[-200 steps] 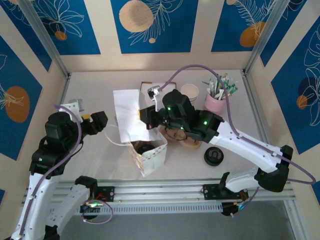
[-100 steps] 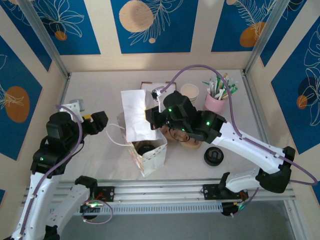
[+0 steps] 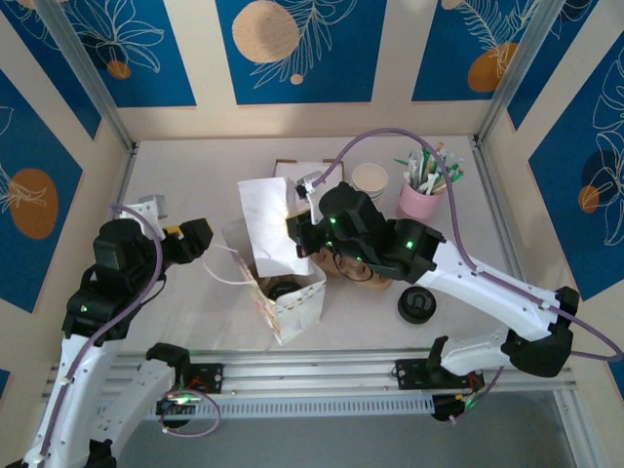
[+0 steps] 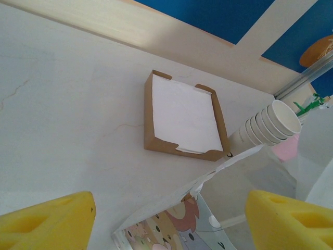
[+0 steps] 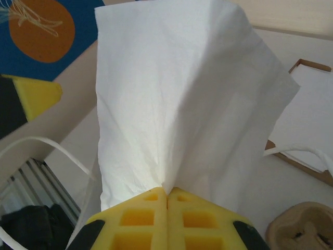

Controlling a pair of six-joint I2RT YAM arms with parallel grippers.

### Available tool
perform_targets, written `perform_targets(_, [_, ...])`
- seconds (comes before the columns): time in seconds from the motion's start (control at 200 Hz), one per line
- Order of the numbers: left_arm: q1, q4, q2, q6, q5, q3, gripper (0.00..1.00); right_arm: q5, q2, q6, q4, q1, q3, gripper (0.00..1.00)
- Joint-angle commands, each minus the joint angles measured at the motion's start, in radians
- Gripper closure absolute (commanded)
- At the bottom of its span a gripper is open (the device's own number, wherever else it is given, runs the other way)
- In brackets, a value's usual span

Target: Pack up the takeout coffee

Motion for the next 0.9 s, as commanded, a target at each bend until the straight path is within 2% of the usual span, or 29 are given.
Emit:
perform_targets(0.0, [-0.007,0.015,-0.008,-0.008,0.014,-0.011,0.24,0.056,0.019,-0.056,-0.048,0.019,0.033,1.00])
perform_targets(0.475, [-0.007,0.021,-0.008,-0.007,0.003,-0.015,0.24,0.091,0.179,-0.176,-0.170,0.137,0.139,1.00])
perform_targets(0.675, [-0.007,0.021,-0.011,-0.005,-0.004,-0.016,0.24,0.157,0.273,-0.141,-0.273,0.163,0.226,1.00])
perform_targets(0.895, [-0.007,0.020,-0.011,-0.002,-0.006,-0.017,0.24,0.163,0.287,-0.071,-0.293,0.137,0.223,1.00])
